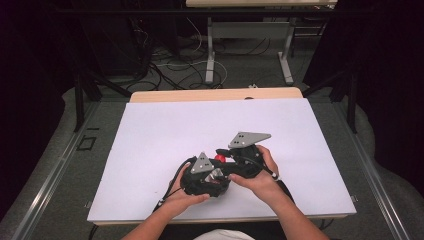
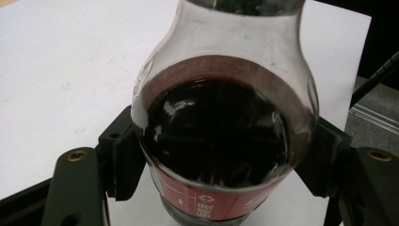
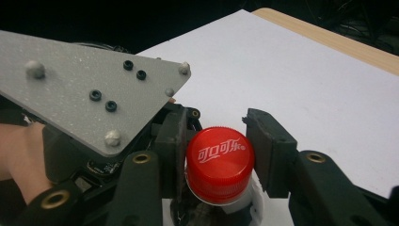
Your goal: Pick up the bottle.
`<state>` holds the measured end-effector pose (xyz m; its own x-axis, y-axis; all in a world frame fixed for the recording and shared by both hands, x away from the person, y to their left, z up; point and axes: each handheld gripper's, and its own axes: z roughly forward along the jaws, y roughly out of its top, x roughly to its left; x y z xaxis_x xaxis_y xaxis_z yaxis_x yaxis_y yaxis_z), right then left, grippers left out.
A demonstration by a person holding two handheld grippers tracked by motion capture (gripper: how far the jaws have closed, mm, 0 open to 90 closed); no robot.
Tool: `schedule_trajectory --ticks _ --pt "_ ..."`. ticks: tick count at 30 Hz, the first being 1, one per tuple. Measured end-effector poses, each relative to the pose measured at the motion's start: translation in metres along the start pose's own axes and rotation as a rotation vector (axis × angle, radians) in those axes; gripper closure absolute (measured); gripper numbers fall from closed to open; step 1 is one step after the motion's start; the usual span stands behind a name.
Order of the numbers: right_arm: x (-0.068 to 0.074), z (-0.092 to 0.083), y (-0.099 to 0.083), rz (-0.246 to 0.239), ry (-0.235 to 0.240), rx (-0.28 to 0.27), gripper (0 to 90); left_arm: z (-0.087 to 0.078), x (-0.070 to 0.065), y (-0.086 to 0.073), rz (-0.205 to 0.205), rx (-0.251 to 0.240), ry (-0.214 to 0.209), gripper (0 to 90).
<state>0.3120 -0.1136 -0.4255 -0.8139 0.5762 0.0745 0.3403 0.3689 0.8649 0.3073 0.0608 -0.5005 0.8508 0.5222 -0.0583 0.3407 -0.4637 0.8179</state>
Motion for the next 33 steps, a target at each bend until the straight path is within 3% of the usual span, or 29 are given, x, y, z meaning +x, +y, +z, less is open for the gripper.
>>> schedule_trajectory --ticks 5,9,10,11,12,13,16,18,20,22,23,24,25,26,27,29,30,31,32,33 --pt "-0.001 -0.002 0.0 -0.002 0.011 -0.006 61.4 -0.002 0.0 0.001 0.008 0.0 -0.017 29.5" --pt "-0.005 -0.005 0.001 -0.028 0.065 -0.006 61.6 -0.005 -0.001 0.002 0.038 0.009 -0.041 29.6" --pt "-0.01 -0.007 0.001 -0.053 0.13 0.006 61.6 -0.005 -0.001 0.002 0.038 -0.002 -0.058 29.7" --pt "-0.01 -0.007 0.001 -0.053 0.13 0.006 61.6 -0.005 -0.001 0.001 0.032 -0.008 -0.081 29.7" --pt "-0.012 -0.008 0.001 -0.063 0.167 -0.003 61.6 -0.007 -0.001 0.002 0.038 -0.004 -0.103 29.7" --pt "-0.018 -0.009 0.001 -0.116 0.254 -0.009 61.6 -0.007 -0.001 0.002 0.048 -0.008 -0.122 29.7" --pt "-0.027 -0.009 0.0 -0.193 0.396 -0.03 61.6 -0.007 -0.003 0.0 0.084 -0.02 -0.175 29.6" --pt "-0.032 -0.01 -0.002 -0.208 0.45 -0.042 61.4 -0.006 -0.005 0.0 0.079 -0.022 -0.196 29.6" --pt "-0.034 -0.01 -0.003 -0.207 0.461 -0.045 61.2 -0.006 -0.006 0.001 0.073 -0.021 -0.181 29.6" --pt "-0.032 -0.011 -0.002 -0.144 0.383 -0.056 49.4 -0.006 -0.005 0.002 0.057 -0.024 -0.153 29.6" --pt "-0.032 -0.011 -0.002 -0.144 0.383 -0.056 49.4 -0.006 -0.004 0.002 0.048 -0.026 -0.13 29.6" --pt "-0.024 -0.014 0.001 -0.151 0.279 -0.044 48.9 -0.007 -0.002 0.002 0.03 -0.031 -0.089 29.6" --pt "-0.018 -0.015 0.002 -0.154 0.223 -0.034 48.1 -0.007 -0.002 0.002 0.03 -0.031 -0.089 29.5" --pt "-0.018 -0.015 0.002 -0.154 0.223 -0.034 48.1 -0.008 -0.001 0.003 0.024 -0.027 -0.075 29.5" --pt "-0.014 -0.015 0.004 -0.17 0.179 -0.026 48.2 -0.008 -0.001 0.003 0.015 -0.034 -0.063 29.5" --pt "-0.003 -0.014 0.005 -0.155 0.112 -0.018 49.2 -0.009 -0.001 0.003 -0.004 -0.037 -0.038 29.6" --pt "0.005 -0.011 0.005 -0.143 0.041 -0.022 52.2 -0.009 -0.001 0.003 -0.005 -0.035 -0.034 29.6" --pt "0.005 -0.011 0.005 -0.143 0.041 -0.022 52.2 -0.009 -0.001 0.003 -0.006 -0.033 -0.028 29.6" --pt "0.012 -0.008 0.004 -0.144 -0.015 -0.034 55.8 -0.009 -0.002 0.003 0.0 -0.037 -0.024 29.6" --pt "0.013 -0.008 0.004 -0.147 -0.027 -0.034 60.1 -0.008 -0.002 0.003 0.002 -0.041 -0.017 29.5"
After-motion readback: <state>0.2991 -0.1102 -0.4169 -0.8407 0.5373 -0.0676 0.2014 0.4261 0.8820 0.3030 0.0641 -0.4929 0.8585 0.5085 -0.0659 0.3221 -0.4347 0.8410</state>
